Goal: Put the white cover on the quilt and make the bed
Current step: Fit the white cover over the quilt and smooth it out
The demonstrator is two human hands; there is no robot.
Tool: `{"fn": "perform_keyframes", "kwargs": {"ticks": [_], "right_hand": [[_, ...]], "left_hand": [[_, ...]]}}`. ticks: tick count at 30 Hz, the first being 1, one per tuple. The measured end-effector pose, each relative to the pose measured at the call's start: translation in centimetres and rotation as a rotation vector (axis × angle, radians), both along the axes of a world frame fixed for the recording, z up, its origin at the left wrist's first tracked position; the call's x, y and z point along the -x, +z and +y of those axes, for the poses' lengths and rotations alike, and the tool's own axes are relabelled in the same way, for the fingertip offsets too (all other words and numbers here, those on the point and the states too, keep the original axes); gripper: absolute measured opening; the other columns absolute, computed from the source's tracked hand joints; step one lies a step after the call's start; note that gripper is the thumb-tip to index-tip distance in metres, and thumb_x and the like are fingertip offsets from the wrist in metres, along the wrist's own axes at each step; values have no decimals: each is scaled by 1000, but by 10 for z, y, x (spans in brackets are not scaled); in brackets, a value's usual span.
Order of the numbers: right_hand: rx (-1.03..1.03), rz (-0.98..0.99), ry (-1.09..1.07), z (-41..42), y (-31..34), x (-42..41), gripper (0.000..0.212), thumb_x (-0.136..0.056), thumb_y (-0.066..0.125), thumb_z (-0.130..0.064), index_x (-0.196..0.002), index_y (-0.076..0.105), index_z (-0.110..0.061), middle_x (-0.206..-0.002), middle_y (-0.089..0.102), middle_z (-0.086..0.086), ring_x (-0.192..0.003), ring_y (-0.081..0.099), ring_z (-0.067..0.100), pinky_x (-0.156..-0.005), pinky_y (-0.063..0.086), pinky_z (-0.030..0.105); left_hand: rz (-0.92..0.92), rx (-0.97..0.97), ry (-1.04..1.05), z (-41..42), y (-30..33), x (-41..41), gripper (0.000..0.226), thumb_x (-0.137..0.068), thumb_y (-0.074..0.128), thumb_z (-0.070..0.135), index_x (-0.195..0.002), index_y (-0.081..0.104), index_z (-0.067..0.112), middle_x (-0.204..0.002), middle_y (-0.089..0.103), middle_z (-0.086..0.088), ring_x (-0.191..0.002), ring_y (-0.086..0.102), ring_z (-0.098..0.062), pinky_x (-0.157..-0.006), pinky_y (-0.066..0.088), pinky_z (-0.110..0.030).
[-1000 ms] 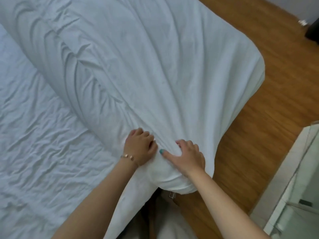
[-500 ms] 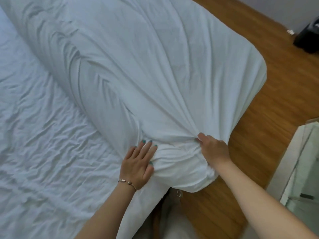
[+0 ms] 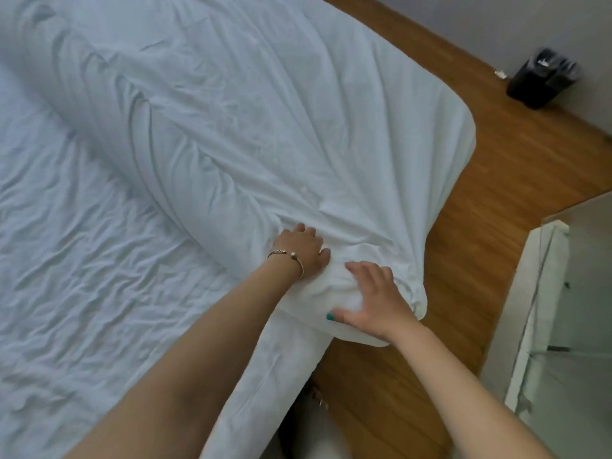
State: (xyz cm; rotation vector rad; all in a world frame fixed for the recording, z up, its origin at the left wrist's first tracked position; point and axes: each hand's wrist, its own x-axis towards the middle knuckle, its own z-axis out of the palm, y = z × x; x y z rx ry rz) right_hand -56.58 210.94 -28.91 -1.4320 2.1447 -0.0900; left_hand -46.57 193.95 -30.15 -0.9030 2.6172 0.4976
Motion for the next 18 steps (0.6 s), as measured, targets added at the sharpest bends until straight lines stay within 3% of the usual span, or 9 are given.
{"fn": "perform_keyframes", "kwargs": {"ticks": [3, 6, 8, 10, 12, 14, 16, 18], "right_hand": [[-225, 127, 194, -11, 9, 32, 119, -57, 60, -86, -151, 6, -38, -151, 31, -3, -135, 29, 25, -113, 27, 40], [-454, 190, 338, -14, 18, 52, 126, -51, 63, -87, -151, 6, -36, -133, 53, -1, -118, 51, 23, -100, 43, 37], [-267, 315, 395, 1, 6, 38, 113, -53, 59, -86, -142, 31, -24, -108, 61, -3, -98, 58, 22, -88, 45, 35], [0, 400, 332, 33, -17, 4, 93, -55, 64, -77, -122, 51, -14, -96, 59, 2, -87, 58, 26, -83, 40, 37], [129, 372, 180, 74, -43, -46, 77, -53, 78, -56, -110, 54, -9, -89, 55, 6, -78, 54, 28, -80, 38, 38], [126, 319, 80, 103, -56, -100, 73, -53, 79, -42, -112, 51, -10, -91, 55, 8, -78, 47, 27, -78, 36, 39], [177, 271, 49, 115, -53, -134, 71, -58, 74, -48, -114, 54, -9, -94, 57, 9, -80, 46, 27, -77, 35, 39], [300, 232, 61, 120, -44, -133, 62, -70, 64, -56, -111, 62, -10, -92, 59, 6, -78, 51, 26, -73, 39, 37]], "left_hand": [[-81, 0, 26, 2, -11, 1, 50, -96, 25, 44, -137, 46, 24, -132, 55, -7, -121, 45, -27, -96, 32, -40], [50, 111, 23, 16, -13, -24, 51, -90, 18, 40, -93, 66, 22, -101, 68, -1, -98, 52, -22, -88, 30, -33], [216, 163, 67, 28, -15, -48, 49, -83, 20, 41, -77, 64, 21, -84, 67, 3, -91, 54, -19, -86, 31, -30], [377, 238, 58, 45, -25, -77, 43, -84, 29, 39, -77, 67, 19, -81, 67, 3, -92, 59, -21, -90, 35, -32], [528, 304, 92, 71, -41, -110, 35, -86, 39, 33, -83, 70, 17, -91, 69, 3, -103, 60, -22, -99, 36, -37], [620, 363, 183, 101, -58, -147, 32, -86, 42, 26, -91, 72, 15, -104, 70, 2, -118, 55, -24, -106, 33, -44], [653, 431, 220, 125, -68, -177, 32, -86, 42, 23, -95, 72, 14, -114, 69, 1, -125, 51, -26, -109, 29, -49], [626, 464, 261, 134, -64, -182, 31, -86, 43, 26, -92, 71, 15, -109, 70, 2, -123, 53, -26, -107, 29, -48]]}}
